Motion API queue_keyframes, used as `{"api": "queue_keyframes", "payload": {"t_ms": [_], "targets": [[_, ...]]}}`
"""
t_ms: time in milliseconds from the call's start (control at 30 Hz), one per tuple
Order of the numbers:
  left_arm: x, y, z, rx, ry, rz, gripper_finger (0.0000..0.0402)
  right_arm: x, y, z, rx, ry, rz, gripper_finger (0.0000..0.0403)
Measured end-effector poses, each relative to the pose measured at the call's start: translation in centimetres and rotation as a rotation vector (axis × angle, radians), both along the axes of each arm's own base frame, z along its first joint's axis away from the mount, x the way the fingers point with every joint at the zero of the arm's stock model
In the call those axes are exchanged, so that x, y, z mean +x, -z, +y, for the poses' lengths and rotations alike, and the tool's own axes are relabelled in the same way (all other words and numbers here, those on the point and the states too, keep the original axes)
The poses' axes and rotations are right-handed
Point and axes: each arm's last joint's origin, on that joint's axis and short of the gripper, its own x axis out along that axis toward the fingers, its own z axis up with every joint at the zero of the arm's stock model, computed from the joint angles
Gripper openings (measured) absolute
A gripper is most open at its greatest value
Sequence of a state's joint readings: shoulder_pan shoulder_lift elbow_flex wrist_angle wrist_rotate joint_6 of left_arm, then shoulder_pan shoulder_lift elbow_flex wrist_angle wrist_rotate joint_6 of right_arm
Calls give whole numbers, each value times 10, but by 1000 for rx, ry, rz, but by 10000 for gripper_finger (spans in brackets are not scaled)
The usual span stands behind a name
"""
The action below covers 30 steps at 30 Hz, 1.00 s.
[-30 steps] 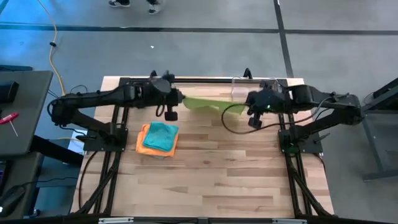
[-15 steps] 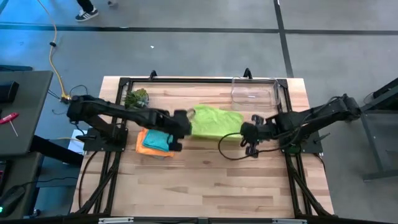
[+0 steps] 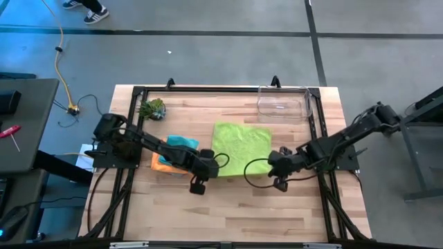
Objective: Fold microfiber towels
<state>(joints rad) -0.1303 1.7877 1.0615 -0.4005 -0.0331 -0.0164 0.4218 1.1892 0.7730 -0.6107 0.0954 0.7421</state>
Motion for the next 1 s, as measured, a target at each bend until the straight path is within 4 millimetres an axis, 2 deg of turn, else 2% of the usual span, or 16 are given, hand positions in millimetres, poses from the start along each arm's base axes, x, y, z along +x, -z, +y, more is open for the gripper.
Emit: {"api": "queue_keyframes", "payload": {"t_ms": [167,367,667,867,1000], "targets": [[0,0,-13,-46,-3,-13,2,-7,9,12,61,14,8,0],[1,-2,-26,-159,5,-33,1,-12,8,25,122,-8,11,0],[1,-3,-31,-244,7,-25,1,-13,6,33,188,-36,8,0],[2,-12,-34,-304,33,6,0,-8,-1,38,248,-72,-47,0],[0,-25,-31,-270,76,39,0,-5,-17,40,224,-124,-71,0]]}}
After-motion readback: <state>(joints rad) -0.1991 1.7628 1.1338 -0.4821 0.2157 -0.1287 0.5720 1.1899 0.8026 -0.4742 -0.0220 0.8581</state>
